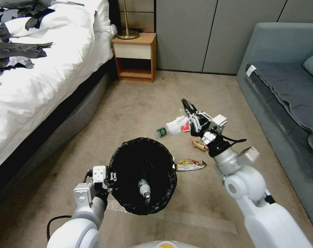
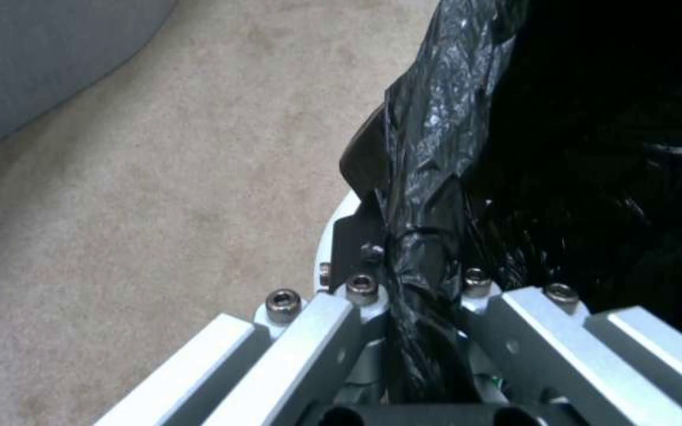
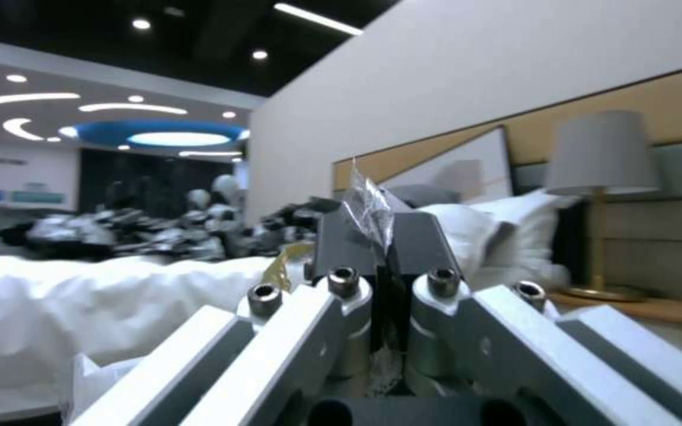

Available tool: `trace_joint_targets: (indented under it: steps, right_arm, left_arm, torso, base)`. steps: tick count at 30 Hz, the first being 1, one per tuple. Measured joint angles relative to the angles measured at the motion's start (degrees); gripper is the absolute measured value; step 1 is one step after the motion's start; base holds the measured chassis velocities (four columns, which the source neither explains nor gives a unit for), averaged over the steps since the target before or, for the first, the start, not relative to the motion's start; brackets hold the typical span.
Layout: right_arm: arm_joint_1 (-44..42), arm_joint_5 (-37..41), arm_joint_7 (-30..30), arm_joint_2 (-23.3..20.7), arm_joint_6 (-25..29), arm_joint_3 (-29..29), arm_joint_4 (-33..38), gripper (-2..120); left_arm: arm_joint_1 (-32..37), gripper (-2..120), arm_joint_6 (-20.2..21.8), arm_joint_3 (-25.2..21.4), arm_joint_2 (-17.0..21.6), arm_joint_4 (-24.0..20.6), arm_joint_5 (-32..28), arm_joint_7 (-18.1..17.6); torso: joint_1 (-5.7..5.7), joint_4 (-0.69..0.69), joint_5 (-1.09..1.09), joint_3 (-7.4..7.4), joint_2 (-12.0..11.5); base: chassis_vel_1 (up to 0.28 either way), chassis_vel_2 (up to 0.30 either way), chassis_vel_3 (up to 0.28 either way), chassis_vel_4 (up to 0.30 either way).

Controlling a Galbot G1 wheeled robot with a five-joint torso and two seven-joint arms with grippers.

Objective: Pick up the trash bin, then pick up the garbage from the floor and place it into the trash bin.

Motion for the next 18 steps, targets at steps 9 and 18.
trace_joint_targets:
  steps: [9,18]
  right_arm:
    - [0.6,-5.0,1.3,-2.4,0.3,-10.8,-4.3,0]
    - [2.5,-8.1,3.0,-1.1,0.3,-16.1,-13.2,0]
  left_arm:
    - [-0.3,0,0.0,0.2,-0.3,0.2,0.2,0.0]
    - [-0.4,0,0.1,0.5,-0.4,0.0,0.1,0.0]
  torso:
    - [0.0,0.01,0.0,0.0,0.0]
    - [0.0,0.01,0.0,0.0,0.0]
  base:
    - [0.0,0.0,0.0,0.0]
    - [0.0,0.0,0.0,0.0]
